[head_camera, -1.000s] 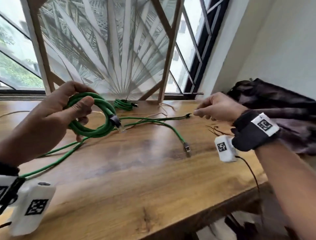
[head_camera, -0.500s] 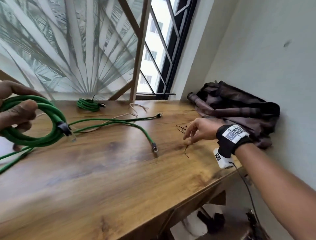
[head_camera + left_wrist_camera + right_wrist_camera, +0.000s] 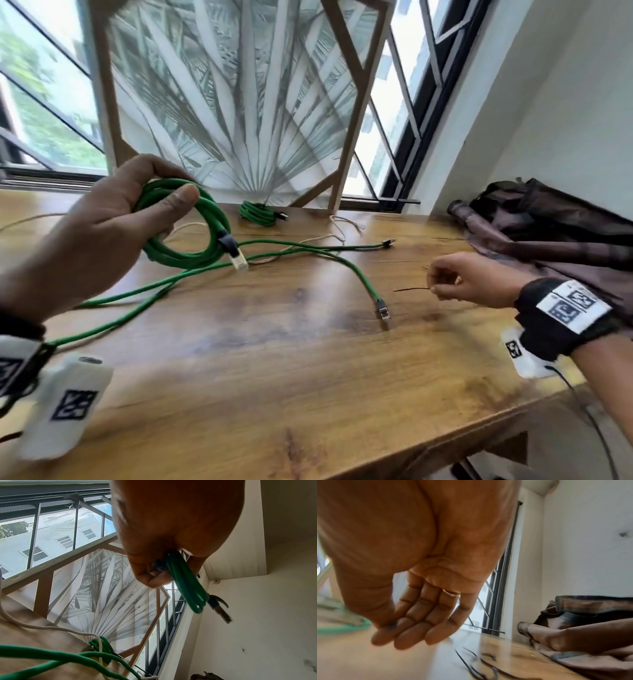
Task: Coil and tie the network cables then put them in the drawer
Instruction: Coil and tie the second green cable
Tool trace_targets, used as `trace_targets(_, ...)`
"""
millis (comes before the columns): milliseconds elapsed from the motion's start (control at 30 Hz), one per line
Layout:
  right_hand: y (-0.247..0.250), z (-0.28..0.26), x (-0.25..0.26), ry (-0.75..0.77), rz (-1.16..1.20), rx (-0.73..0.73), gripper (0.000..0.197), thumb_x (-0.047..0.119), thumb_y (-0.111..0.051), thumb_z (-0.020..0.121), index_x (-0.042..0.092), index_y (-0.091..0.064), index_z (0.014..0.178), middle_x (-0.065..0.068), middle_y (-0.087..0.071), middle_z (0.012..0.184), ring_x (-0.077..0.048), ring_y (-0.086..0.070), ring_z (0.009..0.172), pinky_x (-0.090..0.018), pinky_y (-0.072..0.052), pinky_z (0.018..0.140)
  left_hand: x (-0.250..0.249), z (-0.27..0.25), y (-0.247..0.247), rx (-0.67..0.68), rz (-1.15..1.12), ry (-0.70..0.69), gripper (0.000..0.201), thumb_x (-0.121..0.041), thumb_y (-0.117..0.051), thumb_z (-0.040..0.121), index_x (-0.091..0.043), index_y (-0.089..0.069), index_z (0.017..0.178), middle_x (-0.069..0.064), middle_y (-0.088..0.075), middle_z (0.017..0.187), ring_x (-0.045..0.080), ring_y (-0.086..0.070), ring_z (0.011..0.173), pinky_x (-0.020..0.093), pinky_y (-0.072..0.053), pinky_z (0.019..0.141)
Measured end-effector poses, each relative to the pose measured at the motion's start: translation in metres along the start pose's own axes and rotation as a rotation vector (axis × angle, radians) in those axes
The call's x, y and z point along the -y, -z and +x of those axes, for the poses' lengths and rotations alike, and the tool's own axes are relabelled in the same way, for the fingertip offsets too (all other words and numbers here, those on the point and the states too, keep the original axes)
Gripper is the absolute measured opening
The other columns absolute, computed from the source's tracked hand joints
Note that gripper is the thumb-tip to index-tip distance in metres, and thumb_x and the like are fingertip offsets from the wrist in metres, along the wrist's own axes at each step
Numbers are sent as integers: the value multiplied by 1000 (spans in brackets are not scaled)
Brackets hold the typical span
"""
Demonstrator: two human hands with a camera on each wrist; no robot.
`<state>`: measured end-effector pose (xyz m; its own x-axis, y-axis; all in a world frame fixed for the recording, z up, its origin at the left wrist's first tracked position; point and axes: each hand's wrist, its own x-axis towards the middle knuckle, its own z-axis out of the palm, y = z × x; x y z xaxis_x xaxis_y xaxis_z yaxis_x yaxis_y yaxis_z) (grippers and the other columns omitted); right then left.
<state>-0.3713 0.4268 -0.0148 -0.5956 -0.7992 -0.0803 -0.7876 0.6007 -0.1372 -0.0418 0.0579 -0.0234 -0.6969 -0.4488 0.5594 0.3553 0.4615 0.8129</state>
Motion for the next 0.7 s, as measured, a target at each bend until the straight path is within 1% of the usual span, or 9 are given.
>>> trace_targets(33, 6, 3, 11, 46, 63, -67, 10, 24, -75, 94, 33, -71, 93, 13, -75, 82, -7, -70, 77, -35, -59, 75, -6, -1, 1, 31, -34, -6, 49, -78, -73, 76, -36, -68, 102, 13, -60, 81, 16, -55, 71, 30, -49, 65)
trace_targets(100, 16, 10, 36, 132, 179, -207, 11, 22, -76, 92, 28, -77, 102, 14, -77, 84, -8, -72, 78, -32, -60, 76, -8, -4, 4, -12, -24, -51, 54, -82, -72, 73, -35, -68, 100, 11, -58, 77, 20, -51, 70, 40, -43, 67)
trace_targets(200, 25, 31, 87, 281, 338, -357, 22, 21, -76, 91, 21, -78, 113, 11, -78, 89, -12, -73, 77, -31, -61, 78, -9, -3, 5, -76, -26, -37, 36, -65, -71, 84, -32, -67, 97, 9, -56, 75, 22, -48, 69, 42, -40, 67)
trace_targets(300, 24, 60, 148, 413, 480, -412, 12, 12, -77, 91, 16, -80, 102, 3, -78, 90, -17, -72, 81, -36, -61, 79, -11, -2, 9, -152, -38, -31, 17, -47, -67, 93, -30, -65, 93, -5, -57, 71, 18, -48, 69, 36, -40, 63)
trace_targets(400, 19, 86, 212, 492, 600, -468, 8, 11, -75, 87, 17, -80, 89, -2, -77, 83, -29, -70, 77, -41, -57, 72, -13, -1, 11, -205, -59, -18, 13, -41, -66, 94, -29, -65, 91, -10, -58, 68, 12, -48, 66, 32, -39, 60)
trace_targets(467, 12, 100, 248, 522, 682, -501, 6, 11, -77, 86, 16, -80, 86, 0, -76, 78, -17, -67, 68, -30, -53, 63, -12, 0, 15, -262, -53, -27, 14, -40, -66, 95, -27, -65, 90, -10, -60, 68, 11, -48, 64, 31, -39, 59)
trace_targets(533, 3, 111, 275, 558, 775, -518, 2, 11, -82, 85, 13, -80, 86, 1, -77, 76, -6, -66, 66, -20, -52, 61, -11, 2, 19, -330, -80, -32, 15, -36, -66, 97, -27, -64, 86, -11, -60, 66, 8, -47, 60, 28, -37, 57)
trace_targets(633, -14, 121, 299, 597, 862, -555, 11, 18, -88, 82, 11, -81, 86, 4, -78, 76, -3, -69, 67, -17, -53, 63, -12, 6, 26, -426, -121, -13, 21, -27, -65, 102, -25, -62, 81, -13, -56, 61, 6, -42, 56, 24, -34, 54)
trace_targets(700, -23, 126, 305, 585, 903, -586, 12, 20, -86, 84, 10, -81, 87, 3, -77, 74, -4, -69, 66, -23, -55, 64, -13, 8, 29, -454, -136, 15, 21, -22, -64, 103, -21, -62, 82, -13, -55, 61, 6, -42, 56, 22, -35, 54)
